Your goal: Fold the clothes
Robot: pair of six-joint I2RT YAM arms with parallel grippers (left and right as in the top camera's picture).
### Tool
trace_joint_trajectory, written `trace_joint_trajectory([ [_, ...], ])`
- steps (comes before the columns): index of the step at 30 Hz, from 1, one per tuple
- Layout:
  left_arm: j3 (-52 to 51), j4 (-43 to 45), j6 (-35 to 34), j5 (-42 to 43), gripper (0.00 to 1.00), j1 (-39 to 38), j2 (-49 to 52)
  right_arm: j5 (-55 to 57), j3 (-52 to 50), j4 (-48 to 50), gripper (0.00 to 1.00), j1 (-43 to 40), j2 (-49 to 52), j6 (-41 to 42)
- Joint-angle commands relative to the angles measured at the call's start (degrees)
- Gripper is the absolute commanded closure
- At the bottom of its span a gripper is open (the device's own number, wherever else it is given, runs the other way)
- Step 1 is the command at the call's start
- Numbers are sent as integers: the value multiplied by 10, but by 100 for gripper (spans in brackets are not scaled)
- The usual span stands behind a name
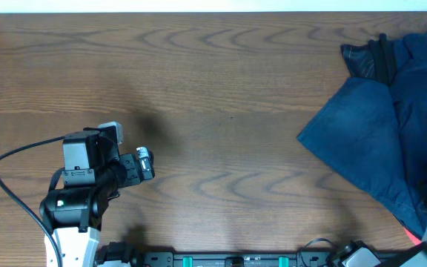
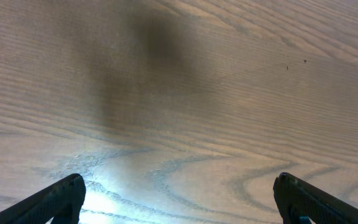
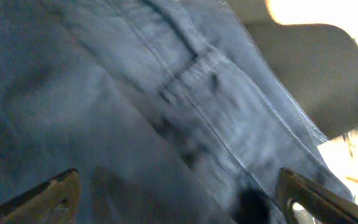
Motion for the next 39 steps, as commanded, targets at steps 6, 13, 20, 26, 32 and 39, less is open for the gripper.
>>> trace_joint_trajectory([
  [6, 9, 0, -3, 3, 2, -3, 2, -126, 5, 31, 18, -50, 71, -79],
  [13, 9, 2, -3, 3, 2, -3, 2, -232, 19, 56, 99, -48, 45, -79],
  [20, 9, 2, -3, 3, 2, -3, 2, -444, 80, 65, 99, -14, -31, -117],
  [26, 9, 2, -3, 3, 2, -3, 2, -537, 115, 45, 98, 170, -78, -152],
  [32, 9, 2, -3, 3, 2, -3, 2, -450, 114, 46, 98, 428, -72, -132],
  [39, 9, 2, -3, 3, 2, -3, 2, -301, 114, 97, 99, 686, 8, -85],
])
